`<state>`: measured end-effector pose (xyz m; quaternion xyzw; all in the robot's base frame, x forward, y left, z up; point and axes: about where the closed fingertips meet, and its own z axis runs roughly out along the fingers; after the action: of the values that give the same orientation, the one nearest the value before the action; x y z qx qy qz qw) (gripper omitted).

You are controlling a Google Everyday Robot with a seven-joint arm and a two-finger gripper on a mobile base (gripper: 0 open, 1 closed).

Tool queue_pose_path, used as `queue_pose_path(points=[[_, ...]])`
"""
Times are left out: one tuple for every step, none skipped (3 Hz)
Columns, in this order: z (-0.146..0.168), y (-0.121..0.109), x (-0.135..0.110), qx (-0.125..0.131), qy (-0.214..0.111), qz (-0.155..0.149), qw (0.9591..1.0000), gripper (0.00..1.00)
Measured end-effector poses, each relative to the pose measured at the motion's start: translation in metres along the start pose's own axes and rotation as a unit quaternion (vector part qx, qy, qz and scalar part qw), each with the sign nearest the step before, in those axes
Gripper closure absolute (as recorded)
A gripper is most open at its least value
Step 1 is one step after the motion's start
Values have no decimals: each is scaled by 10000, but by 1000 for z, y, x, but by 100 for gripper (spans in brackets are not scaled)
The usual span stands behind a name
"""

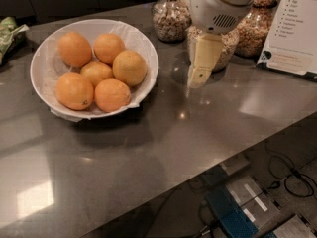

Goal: Pick orange from white bowl

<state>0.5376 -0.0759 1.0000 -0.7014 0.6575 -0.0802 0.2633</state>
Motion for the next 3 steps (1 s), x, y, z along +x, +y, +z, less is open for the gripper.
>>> queue_pose_path(points=[[0, -2, -3, 72, -66, 7, 10000, 0], [15, -28, -30, 335, -547, -76, 9979, 0], [26, -57, -68, 570, -1056, -210, 9926, 0]])
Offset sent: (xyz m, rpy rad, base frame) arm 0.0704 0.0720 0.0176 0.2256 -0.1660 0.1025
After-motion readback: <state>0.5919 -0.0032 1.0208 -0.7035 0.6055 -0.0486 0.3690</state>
